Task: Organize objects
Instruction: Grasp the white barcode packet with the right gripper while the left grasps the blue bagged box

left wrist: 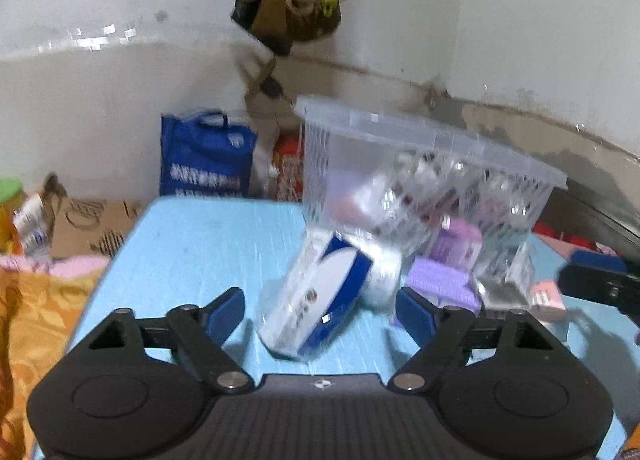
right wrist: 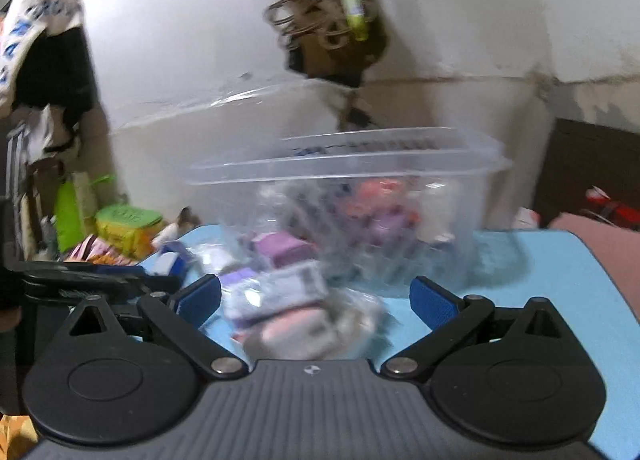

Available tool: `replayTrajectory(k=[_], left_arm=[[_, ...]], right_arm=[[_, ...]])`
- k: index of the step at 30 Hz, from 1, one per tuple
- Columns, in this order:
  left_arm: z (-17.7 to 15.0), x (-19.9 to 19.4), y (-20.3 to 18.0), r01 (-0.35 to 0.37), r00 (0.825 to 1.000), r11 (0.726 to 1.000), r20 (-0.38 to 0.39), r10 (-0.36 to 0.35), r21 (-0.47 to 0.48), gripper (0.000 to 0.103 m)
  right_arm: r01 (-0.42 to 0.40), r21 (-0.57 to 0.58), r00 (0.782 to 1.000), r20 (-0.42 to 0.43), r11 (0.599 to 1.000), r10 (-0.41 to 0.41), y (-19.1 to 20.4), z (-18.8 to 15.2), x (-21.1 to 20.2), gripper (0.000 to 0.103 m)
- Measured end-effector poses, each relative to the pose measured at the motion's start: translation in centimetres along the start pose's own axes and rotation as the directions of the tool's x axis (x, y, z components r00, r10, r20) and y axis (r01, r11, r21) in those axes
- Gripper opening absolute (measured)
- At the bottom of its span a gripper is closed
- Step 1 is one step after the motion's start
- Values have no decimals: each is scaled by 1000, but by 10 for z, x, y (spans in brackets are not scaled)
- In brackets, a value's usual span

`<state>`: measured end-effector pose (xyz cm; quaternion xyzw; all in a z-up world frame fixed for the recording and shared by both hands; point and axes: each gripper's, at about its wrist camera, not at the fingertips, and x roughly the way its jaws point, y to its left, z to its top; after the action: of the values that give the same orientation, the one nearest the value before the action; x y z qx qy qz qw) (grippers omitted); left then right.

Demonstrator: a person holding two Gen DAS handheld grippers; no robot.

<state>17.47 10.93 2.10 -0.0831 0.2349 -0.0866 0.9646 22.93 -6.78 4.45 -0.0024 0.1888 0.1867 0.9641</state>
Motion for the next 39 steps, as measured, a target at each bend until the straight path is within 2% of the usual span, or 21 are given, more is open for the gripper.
replayTrajectory(k=[3, 5, 8, 10, 11, 14, 18, 23, 29, 31, 35, 39], left_arm=[[2, 4, 0, 15, 999, 1000, -37, -15, 14, 80], [-1, 4, -1, 7, 999, 1000, -48, -6, 12, 70], [-2, 11, -1, 7, 995, 1000, -100, -6, 13, 61], [-2, 13, -4, -5, 994, 999, -111, 10, 38, 56], [-3, 13, -7, -6, 994, 998, -113, 13, 58, 47], [-6, 2, -10, -8, 998, 997, -61, 13, 79, 47], [-9, -13, -20, 31, 1000, 995, 2, -31, 97, 47], [-15, -20, -44, 73, 995, 986, 50, -81, 148, 47], [-12, -13, -53, 140, 987, 981, 55, -149, 137, 47], [-10, -7, -49, 158, 985, 981, 49, -165, 114, 47], [-10, -5, -42, 159, 985, 985, 51, -162, 63, 47], [-11, -7, -41, 159, 985, 985, 63, -163, 61, 47]], right_arm=[[-32, -34, 998, -57, 999, 30, 7, 5, 24, 96], [-58, -37, 996, -75, 998, 55, 10, 6, 31, 88], [-52, -39, 996, -77, 998, 48, 8, 3, 35, 86], [-41, -47, 995, -91, 998, 36, 8, 2, 38, 75], [-49, -42, 995, -93, 998, 45, 6, 1, 38, 68], [-49, -20, 998, -42, 999, 48, 2, -1, 25, 69], [-17, 12, 999, 32, 1000, 17, -11, -6, 0, 68], [83, 63, 992, 85, 995, -88, -37, -13, -22, 69], [139, 123, 985, 86, 983, -150, -60, -16, -26, 69], [161, 107, 981, 94, 981, -172, -58, -17, -28, 69], [176, 85, 978, 102, 981, -184, -52, -22, -27, 69], [178, 87, 975, 119, 980, -188, -53, -27, -30, 68]])
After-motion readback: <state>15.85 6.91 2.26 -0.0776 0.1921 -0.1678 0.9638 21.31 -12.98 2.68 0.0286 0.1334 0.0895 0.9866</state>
